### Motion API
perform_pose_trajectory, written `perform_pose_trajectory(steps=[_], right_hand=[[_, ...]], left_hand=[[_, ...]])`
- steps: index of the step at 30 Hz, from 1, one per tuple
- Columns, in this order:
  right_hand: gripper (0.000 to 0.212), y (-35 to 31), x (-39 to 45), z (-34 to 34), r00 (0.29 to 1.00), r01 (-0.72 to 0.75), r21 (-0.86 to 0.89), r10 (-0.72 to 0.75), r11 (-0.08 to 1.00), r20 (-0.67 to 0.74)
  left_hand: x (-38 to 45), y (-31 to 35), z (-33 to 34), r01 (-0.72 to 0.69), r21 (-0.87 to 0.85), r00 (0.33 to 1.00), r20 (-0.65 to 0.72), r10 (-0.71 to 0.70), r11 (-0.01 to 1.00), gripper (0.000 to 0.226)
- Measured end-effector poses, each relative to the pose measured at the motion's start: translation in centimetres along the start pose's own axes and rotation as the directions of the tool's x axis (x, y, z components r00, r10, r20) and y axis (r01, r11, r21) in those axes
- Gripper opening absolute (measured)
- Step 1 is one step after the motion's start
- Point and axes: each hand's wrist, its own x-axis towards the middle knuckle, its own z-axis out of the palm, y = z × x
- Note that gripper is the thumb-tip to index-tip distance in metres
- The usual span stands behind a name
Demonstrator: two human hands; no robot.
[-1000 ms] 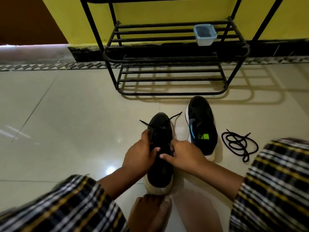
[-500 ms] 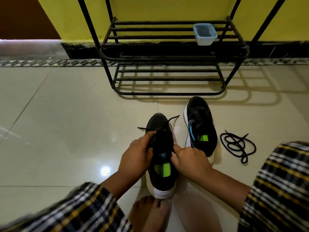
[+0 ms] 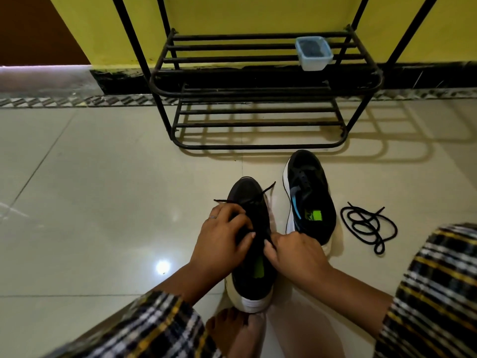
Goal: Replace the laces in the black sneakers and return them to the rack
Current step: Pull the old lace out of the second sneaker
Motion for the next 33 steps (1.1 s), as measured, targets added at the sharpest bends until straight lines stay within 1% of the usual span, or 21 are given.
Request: perform_pose_trajectory(steps=[3,5,8,10,11,13,14,15,16,17,19,20,21,23,26,28,29,30,31,32,33], right_hand=[[0.04,0.2,-0.1,-0.1,1.0,-0.008,-0.008,0.009,1.0,0.014],[0.041,0.3,-0.1,-0.2,0.999,-0.014,-0.015,0.015,1.0,0.033],[0.041,0.3,-0.1,-0.4,0.999,-0.029,0.007,0.028,1.0,0.032],[0.04,0.4,-0.1,-0.3,1.0,-0.024,0.028,0.024,0.999,0.01],[0.039,0.3,-0.1,-0.5,1.0,-0.013,0.049,0.014,0.999,-0.004],[0.037,0.1,-0.1,-0.4,0.999,-0.012,0.062,0.013,0.998,-0.029],[0.036,0.1,0.0,-0.4,0.999,-0.007,0.055,0.01,0.998,-0.048],[0.034,0.1,0.0,-0.6,0.996,0.002,0.044,0.002,0.999,-0.087],[0.034,0.0,0.1,-0.8,0.991,0.014,0.045,-0.008,0.999,-0.13],[0.034,-0.2,0.1,-1.0,0.994,0.015,0.043,-0.01,0.999,-0.106],[0.039,-0.3,0.0,-1.0,0.998,-0.034,0.069,0.03,0.997,0.055],[0.04,-0.3,0.1,-0.9,0.995,-0.046,0.076,0.039,0.996,0.091],[0.04,-0.2,0.1,-1.0,0.996,-0.043,0.069,0.037,0.997,0.085],[0.041,0.0,0.1,-1.0,0.997,-0.026,0.039,0.023,0.999,0.078],[0.041,-0.2,0.2,-1.2,0.996,-0.031,0.054,0.027,0.998,0.085],[0.042,-0.2,0.1,-1.5,0.996,-0.013,0.011,0.012,1.0,0.083],[0.042,-0.2,0.1,-1.5,0.997,-0.011,0.001,0.011,1.0,0.074],[0.042,-0.3,0.1,-1.4,0.997,-0.019,-0.009,0.019,1.0,0.073],[0.04,-0.3,0.1,-1.2,0.998,-0.025,-0.009,0.026,1.0,0.06],[0.036,-0.3,0.1,-1.2,0.999,-0.019,-0.037,0.02,0.999,0.032],[0.03,-0.2,0.2,-1.2,1.0,-0.01,-0.089,0.011,0.996,0.006]], left_hand=[[0.4,0.5,-0.3,0.17,-0.227,0.986,0.042,-0.164,0.959,0.015],[0.7,0.5,-0.5,0.252,-0.326,0.965,0.008,-0.264,0.911,0.01],[1.1,0.1,-0.7,0.418,-0.479,0.876,-0.011,-0.481,0.772,0.011],[1.2,-0.3,-0.9,0.483,-0.542,0.83,0.034,-0.557,0.688,0.016],[1.2,-0.3,-0.9,0.498,-0.534,0.826,0.053,-0.561,0.683,0.016],[1.0,0.0,-0.8,0.47,-0.476,0.857,0.045,-0.513,0.743,0.011],[1.0,0.2,-0.9,0.416,-0.438,0.889,0.01,-0.458,0.797,0.005],[0.9,0.3,-1.1,0.337,-0.391,0.925,-0.03,-0.378,0.856,0.005],[1.0,0.5,-1.3,0.238,-0.336,0.959,-0.065,-0.274,0.911,0.014],[1.1,0.5,-1.5,0.128,-0.277,0.986,-0.071,-0.153,0.952,0.023],[1.5,0.6,-1.6,-0.062,-0.11,0.998,0.001,0.062,0.992,0.032],[1.4,0.7,-1.5,-0.126,-0.018,0.99,0.055,0.127,0.992,0.032],[1.3,0.8,-1.2,-0.162,0.063,0.983,0.094,0.155,0.985,0.031],[1.1,0.9,-0.8,-0.166,0.155,0.983,0.104,0.151,0.974,0.027],[1.4,0.8,-0.7,-0.178,0.201,0.983,0.074,0.166,0.963,0.017],[1.6,0.7,-0.9,-0.185,0.213,0.982,0.066,0.175,0.959,0.013],[1.6,0.8,-1.0,-0.156,0.168,0.987,0.06,0.148,0.973,0.013],[1.5,1.0,-1.3,-0.097,0.076,0.995,0.029,0.095,0.992,0.012],[1.4,1.2,-1.5,-0.013,-0.06,1.0,-0.015,0.012,0.998,0.01],[1.4,1.3,-1.7,0.076,-0.216,0.994,-0.064,-0.092,0.973,0.008],[1.6,1.4,-2.0,0.169,-0.366,0.97,-0.105,-0.221,0.915,0.01]])
